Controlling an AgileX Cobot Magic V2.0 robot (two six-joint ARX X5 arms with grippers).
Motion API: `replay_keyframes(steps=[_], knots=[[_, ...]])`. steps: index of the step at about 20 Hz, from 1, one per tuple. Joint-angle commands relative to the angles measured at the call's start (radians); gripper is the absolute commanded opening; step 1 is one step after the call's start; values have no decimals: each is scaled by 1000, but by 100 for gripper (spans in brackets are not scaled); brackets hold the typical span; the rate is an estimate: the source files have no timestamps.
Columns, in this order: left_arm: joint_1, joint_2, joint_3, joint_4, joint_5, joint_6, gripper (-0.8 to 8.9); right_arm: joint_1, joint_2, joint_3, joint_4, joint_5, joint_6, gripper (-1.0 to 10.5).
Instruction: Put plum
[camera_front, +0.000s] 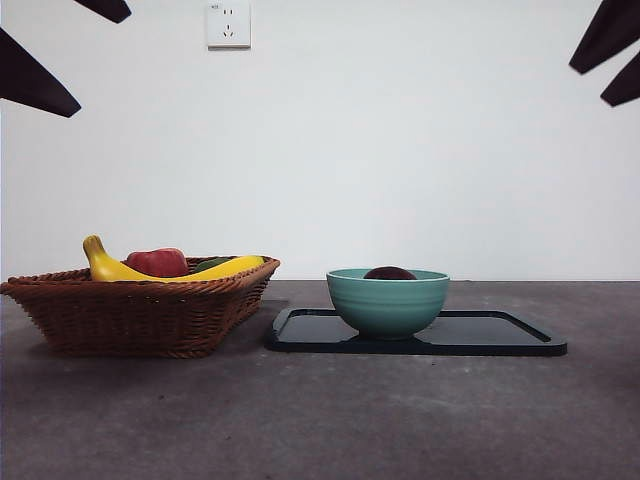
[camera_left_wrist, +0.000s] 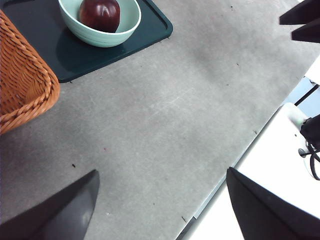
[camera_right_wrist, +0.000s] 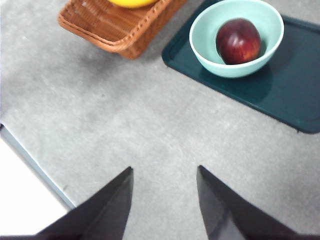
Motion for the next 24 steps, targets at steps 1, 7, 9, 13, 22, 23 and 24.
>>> replay_keyframes(steps=[1, 7, 9, 13, 22, 23, 24], knots=[[-5, 4, 8, 11, 2, -3, 405, 5, -1, 6, 12, -3, 3, 204], [-5, 4, 8, 11, 2, -3, 405, 5, 1, 6, 12, -3, 3, 204], [-5, 4, 8, 11, 2, -4, 404, 5, 1, 6, 12, -3, 3, 204], [-7, 6, 8, 45, 2, -19, 404, 5, 1, 6, 12, -3, 3, 204], [-56, 269, 172, 217, -101, -49, 405, 5, 1, 6, 12, -3, 16, 204], [-61, 330, 220, 218, -118, -35, 405, 5, 1, 6, 12, -3, 16, 204], [-66, 392, 272, 219, -132, -32, 405, 5, 1, 6, 12, -3, 16, 204]])
